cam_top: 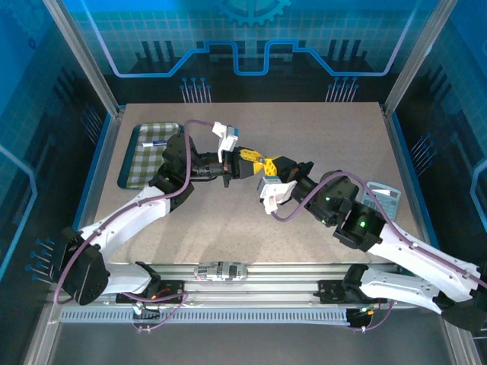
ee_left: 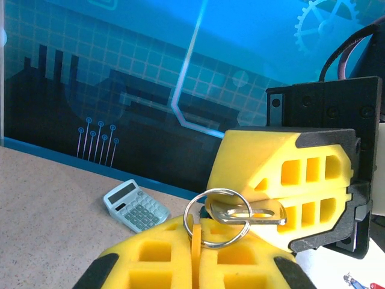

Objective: Remove the keys from the keyring

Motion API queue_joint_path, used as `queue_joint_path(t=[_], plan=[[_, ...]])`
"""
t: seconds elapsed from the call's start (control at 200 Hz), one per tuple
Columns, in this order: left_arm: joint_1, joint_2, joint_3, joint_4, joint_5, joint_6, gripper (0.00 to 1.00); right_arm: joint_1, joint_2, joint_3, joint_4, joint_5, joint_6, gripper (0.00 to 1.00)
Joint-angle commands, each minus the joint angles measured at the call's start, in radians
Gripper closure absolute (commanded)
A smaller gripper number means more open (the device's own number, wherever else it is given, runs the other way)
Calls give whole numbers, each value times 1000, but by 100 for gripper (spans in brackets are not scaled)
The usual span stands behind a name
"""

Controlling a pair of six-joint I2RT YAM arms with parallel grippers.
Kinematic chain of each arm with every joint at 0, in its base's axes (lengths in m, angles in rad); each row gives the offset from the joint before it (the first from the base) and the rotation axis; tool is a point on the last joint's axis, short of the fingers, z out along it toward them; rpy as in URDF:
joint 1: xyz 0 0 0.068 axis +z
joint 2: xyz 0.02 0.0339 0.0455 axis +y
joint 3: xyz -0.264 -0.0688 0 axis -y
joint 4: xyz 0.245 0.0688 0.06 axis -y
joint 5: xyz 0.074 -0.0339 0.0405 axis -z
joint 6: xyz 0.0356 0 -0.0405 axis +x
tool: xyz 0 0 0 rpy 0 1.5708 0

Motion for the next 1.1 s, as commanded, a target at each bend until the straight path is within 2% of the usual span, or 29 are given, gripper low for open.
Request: queue_joint_path(t=[0.0,0.32,0.435,0.605,0.716,0.876,1.096], plan=[[-5,-32,83,165,56,-41,100,11,71,-53,-145,58,-64,100],[-18,-52,66,178,71,-50,100,17,121,-42,-131,82,-62,100],[-19,-72,59,157,60,-26,100,17,118,-38,-155,45,-54,100],[-19,-79,67,131,79,-14,100,30,149,-19,-216,40,-127,100],[-21,-79,66,157,125,-22,100,17,166,29,-283,11,-103,100],[-30,-83,65,177,188,-23,100,16,173,44,-286,-19,-72,100],[-31,-116,44,237,252,-24,100,-31,157,59,-319,-126,5,100]])
